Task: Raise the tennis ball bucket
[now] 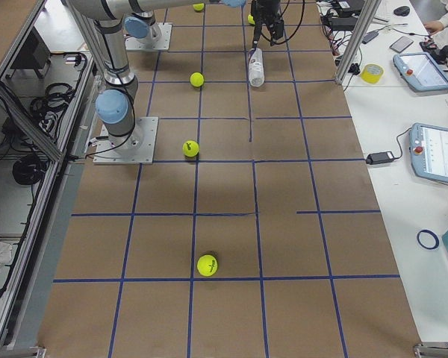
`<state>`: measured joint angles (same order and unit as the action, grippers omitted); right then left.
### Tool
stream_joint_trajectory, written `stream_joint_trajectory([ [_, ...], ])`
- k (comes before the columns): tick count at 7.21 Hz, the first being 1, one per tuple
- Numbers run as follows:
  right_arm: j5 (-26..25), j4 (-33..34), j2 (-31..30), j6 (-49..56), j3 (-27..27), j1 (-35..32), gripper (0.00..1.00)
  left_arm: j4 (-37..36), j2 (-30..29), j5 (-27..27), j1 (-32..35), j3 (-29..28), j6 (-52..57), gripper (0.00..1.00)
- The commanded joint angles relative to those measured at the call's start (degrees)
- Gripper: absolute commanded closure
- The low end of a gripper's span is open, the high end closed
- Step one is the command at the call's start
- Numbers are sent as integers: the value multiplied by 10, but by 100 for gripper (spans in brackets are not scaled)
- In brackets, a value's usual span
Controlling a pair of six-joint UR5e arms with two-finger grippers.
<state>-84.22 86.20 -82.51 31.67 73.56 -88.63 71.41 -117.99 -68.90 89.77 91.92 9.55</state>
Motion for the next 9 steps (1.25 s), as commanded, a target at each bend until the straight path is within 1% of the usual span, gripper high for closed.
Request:
stream_joint_trajectory([
  [1, -24, -3, -8, -48, 11, -7, 0, -21, -16, 54, -1, 6, -2, 40],
  [2, 1, 4, -6, -136, 21, -13, 0, -22, -17, 100, -2, 12, -6, 60],
  [3, 7, 3, -8, -226, 36, -14, 0, -22, -15, 104, -6, 12, -11, 78],
  [4, 7, 7, -9, -242, 42, -15, 0, -20, -5, 105, -15, 12, -20, 93],
  [5, -2, 15, -10, -251, 43, -15, 0, -15, 1, 109, -17, 13, -33, 100],
  [6, -5, 16, -12, -259, 44, -14, 0, -15, 7, 121, -17, 13, -69, 100],
  [7, -19, 17, -23, -297, 45, -15, 0, -15, 7, 123, -17, 14, -73, 100],
  [8, -39, 17, -36, -310, 60, -15, 0, -18, 6, 120, -20, 8, -71, 84],
  [9, -42, 17, -61, -341, 85, -15, 0, -19, -6, 121, -29, 6, -71, 63],
])
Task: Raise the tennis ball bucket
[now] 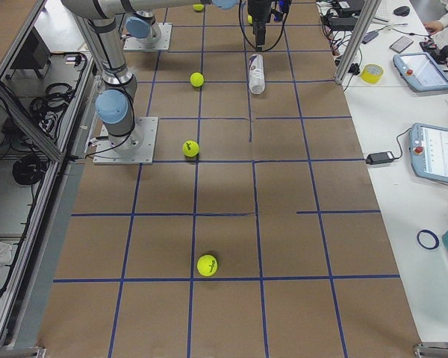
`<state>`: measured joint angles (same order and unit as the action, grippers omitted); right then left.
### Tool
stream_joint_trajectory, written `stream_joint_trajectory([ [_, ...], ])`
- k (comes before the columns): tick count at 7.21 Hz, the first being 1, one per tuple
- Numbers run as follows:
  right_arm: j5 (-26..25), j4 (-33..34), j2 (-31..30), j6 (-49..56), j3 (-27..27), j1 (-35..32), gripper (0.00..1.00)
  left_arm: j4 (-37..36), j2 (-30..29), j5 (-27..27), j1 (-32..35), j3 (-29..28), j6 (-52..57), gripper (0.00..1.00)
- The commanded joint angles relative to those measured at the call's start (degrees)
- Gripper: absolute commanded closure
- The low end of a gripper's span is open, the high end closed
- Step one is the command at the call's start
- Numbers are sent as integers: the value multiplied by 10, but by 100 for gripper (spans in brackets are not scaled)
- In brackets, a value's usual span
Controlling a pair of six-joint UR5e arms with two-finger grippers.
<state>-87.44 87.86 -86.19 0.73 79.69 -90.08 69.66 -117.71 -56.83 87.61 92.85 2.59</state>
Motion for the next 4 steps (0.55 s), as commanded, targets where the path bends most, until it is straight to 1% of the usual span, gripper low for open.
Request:
stream_joint_trajectory([
  [1, -8, 0, -42, -58, 53, 0, 0, -4, -17, 1, -8, -4, 0, 2],
  [2, -7, -1, -53, -64, 70, 0, 0, -4, -28, 7, -9, -4, -2, 1],
  [3, -3, 3, -56, -64, 76, 0, 0, -4, -42, 36, -9, -3, -2, 1],
  [4, -5, 18, -57, -63, 76, 0, 0, -1, -51, 44, -9, -2, -6, 1],
])
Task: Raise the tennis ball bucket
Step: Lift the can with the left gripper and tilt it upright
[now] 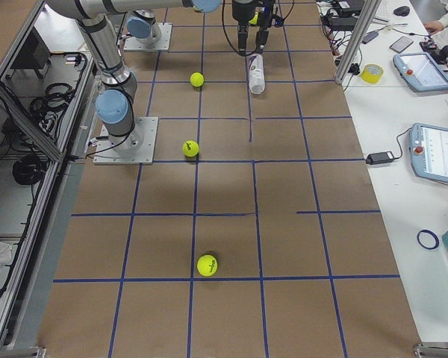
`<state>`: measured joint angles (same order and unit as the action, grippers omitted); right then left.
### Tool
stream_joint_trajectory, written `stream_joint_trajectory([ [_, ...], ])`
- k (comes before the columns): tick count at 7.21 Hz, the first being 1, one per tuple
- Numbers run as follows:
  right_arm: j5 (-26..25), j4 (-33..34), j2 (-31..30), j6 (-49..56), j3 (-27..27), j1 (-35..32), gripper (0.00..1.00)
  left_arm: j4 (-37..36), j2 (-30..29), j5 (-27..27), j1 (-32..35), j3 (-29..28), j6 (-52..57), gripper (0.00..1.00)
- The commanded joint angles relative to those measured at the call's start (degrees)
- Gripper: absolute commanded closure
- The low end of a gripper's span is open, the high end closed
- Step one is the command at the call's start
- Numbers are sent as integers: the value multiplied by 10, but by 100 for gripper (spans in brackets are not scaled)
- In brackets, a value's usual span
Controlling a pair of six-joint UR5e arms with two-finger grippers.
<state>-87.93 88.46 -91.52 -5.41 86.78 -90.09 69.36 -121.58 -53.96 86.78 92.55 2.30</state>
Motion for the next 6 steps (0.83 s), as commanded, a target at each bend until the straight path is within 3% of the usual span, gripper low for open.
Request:
stream_joint_trajectory([
  [1, -4, 20, -6, -1, 5, -1, 0, 4, -16, 58, 1, 6, -2, 1],
  [2, -5, 21, -10, -1, 8, -3, 0, 8, -17, 88, 1, 12, -1, 2],
  [4, -3, 20, -10, 2, 11, -7, 0, 6, -19, 119, 1, 23, 8, 28],
  [5, -2, 21, -12, 0, 16, -7, 0, 7, -23, 118, 2, 22, 4, 90],
  [6, -2, 20, -13, 6, 17, -7, 0, 8, -15, 117, 2, 21, -3, 100],
])
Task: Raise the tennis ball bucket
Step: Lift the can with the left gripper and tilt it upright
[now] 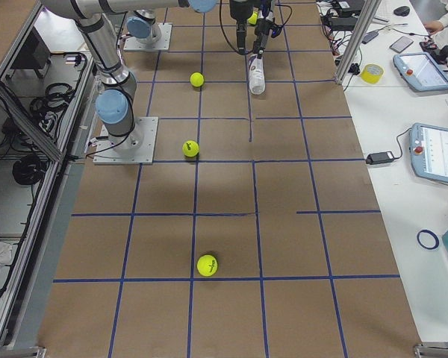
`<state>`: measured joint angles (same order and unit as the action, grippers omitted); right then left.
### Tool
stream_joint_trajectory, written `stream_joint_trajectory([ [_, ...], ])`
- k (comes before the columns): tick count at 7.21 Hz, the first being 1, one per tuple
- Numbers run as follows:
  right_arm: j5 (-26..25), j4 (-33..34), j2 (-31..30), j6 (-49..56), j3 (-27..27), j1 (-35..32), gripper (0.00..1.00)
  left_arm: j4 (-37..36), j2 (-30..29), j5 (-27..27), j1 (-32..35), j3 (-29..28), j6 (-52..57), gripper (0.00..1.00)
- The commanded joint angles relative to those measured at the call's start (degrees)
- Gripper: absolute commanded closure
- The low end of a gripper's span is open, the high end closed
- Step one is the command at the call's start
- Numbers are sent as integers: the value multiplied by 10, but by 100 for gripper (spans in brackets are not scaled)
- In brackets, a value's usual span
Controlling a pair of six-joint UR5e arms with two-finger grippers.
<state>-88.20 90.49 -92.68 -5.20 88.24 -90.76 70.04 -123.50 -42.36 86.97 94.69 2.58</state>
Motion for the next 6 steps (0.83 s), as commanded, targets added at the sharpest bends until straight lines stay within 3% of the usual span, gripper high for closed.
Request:
stream_joint_trajectory([
  [1, 1, -2, -3, 4, 12, 0, 0, 2, 10, 1, 1, 0, -27, 100],
  [5, 0, -2, -5, 6, 15, 0, 0, 4, 90, -8, 7, -16, -120, 100],
  [6, 0, -2, -7, 5, 15, 0, 0, 20, 118, -41, 8, -39, -136, 100],
])
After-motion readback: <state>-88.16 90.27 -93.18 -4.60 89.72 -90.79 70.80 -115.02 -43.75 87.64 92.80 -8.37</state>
